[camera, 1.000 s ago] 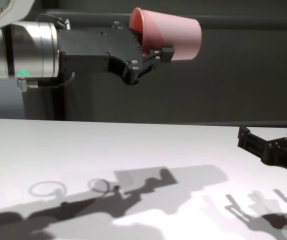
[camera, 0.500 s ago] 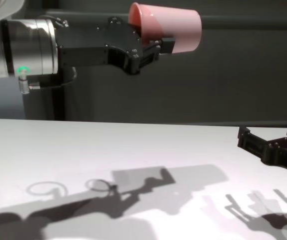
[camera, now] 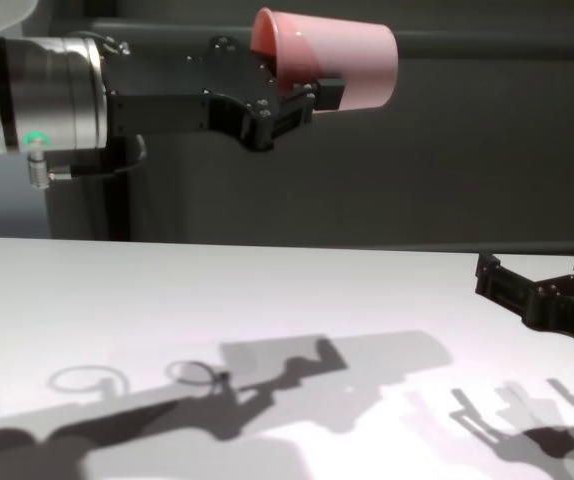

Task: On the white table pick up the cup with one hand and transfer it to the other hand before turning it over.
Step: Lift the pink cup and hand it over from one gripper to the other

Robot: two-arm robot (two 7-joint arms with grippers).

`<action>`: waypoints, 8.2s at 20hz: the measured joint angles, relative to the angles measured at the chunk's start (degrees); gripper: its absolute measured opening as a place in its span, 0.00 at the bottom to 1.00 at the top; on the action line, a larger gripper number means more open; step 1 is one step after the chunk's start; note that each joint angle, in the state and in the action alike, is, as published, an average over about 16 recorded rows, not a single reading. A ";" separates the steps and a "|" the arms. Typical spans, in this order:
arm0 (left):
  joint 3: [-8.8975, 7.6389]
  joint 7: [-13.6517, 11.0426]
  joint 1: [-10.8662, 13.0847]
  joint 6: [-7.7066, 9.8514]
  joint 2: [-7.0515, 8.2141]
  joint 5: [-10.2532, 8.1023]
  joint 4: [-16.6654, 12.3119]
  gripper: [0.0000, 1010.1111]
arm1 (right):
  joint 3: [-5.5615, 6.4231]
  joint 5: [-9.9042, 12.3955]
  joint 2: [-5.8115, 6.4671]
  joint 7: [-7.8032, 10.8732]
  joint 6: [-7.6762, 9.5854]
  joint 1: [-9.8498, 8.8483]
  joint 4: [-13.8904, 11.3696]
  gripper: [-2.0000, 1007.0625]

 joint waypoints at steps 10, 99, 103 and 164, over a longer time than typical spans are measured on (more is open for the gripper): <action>0.21 0.00 -0.01 0.16 0.22 0.24 -0.22 0.04 | 0.00 -0.04 -0.01 0.01 -0.01 0.03 0.00 0.99; 0.17 -0.19 -0.09 -0.25 0.18 0.49 -0.22 0.04 | 3.59 58.89 -8.39 45.17 13.81 18.50 22.36 0.99; 0.17 -0.19 -0.09 -0.25 0.18 0.49 -0.22 0.04 | 3.00 59.42 -8.49 46.19 13.63 20.10 24.47 0.99; 0.17 -0.19 -0.09 -0.25 0.18 0.49 -0.22 0.04 | -4.35 67.17 -8.89 55.51 11.31 28.96 37.95 0.99</action>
